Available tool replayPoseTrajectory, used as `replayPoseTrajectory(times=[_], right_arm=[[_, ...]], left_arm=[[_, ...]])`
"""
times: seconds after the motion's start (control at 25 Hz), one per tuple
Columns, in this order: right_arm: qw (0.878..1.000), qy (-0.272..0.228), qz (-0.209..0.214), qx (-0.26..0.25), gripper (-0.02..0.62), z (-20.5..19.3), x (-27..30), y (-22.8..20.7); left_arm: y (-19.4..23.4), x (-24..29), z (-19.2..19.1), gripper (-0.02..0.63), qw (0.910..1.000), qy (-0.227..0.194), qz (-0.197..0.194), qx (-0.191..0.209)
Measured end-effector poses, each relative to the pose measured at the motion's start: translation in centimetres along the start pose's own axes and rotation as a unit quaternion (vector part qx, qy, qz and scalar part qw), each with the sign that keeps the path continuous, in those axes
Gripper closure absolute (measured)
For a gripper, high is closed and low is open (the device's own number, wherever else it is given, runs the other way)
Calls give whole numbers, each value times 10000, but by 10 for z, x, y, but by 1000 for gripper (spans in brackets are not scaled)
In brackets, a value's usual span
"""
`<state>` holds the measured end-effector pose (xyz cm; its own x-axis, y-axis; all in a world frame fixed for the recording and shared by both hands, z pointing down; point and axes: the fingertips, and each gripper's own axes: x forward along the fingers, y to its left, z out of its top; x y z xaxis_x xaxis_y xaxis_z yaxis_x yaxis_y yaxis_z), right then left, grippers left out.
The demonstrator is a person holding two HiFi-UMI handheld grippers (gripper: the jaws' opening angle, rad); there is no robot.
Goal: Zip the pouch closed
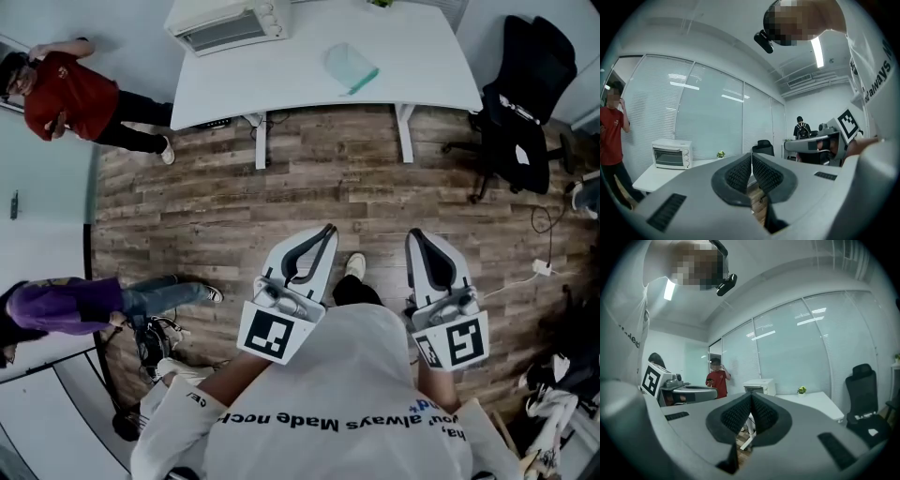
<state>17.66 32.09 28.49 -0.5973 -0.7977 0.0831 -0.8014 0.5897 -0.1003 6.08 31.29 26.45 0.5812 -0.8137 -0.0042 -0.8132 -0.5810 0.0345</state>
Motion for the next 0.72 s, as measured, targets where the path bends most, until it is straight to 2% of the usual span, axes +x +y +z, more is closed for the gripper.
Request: replayPoseTrajectory(times=[0.32, 0.72], right_arm=[[9999, 88, 139, -2, 591, -1, 21, -46], [9997, 96, 195, -104, 591, 6, 63, -68]], left_arm=[[6, 49, -8, 583, 9998, 102, 175, -4], [42, 85, -11, 583, 9997, 61, 242, -41]])
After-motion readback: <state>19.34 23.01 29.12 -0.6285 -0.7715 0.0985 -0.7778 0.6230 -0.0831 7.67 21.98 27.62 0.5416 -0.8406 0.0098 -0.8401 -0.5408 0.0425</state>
